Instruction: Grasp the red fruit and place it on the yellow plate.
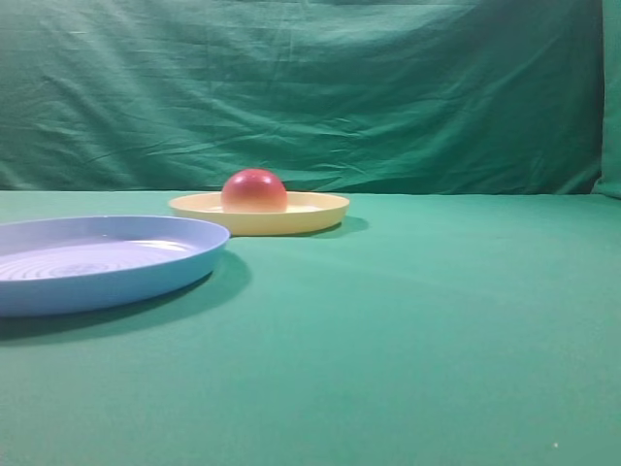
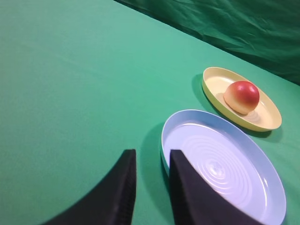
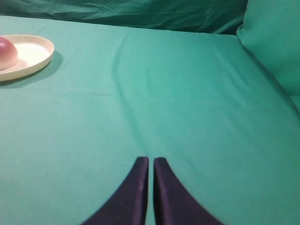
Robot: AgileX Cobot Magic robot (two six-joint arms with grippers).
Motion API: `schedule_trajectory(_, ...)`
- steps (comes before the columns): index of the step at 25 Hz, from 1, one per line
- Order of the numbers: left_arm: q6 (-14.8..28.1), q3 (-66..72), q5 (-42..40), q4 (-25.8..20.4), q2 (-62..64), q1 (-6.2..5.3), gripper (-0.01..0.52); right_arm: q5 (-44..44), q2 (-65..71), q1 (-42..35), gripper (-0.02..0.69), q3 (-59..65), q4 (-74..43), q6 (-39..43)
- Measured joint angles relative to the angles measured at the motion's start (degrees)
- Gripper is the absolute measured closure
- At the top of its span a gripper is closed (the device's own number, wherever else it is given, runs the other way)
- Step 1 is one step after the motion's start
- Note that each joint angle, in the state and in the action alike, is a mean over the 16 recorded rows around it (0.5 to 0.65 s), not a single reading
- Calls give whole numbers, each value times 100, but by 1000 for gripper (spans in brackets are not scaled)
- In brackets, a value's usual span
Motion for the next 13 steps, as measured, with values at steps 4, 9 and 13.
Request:
schedule_trajectory(4, 0, 0, 0, 0, 0, 0, 357, -3, 0, 0, 665, 1, -1, 0)
schedule_trajectory(9, 0, 0, 0, 0, 0, 0, 357, -6, 0, 0, 665, 2, -1, 0)
schedule_trajectory(13, 0, 0, 0, 0, 0, 0, 357, -7, 0, 0, 665, 3, -1, 0)
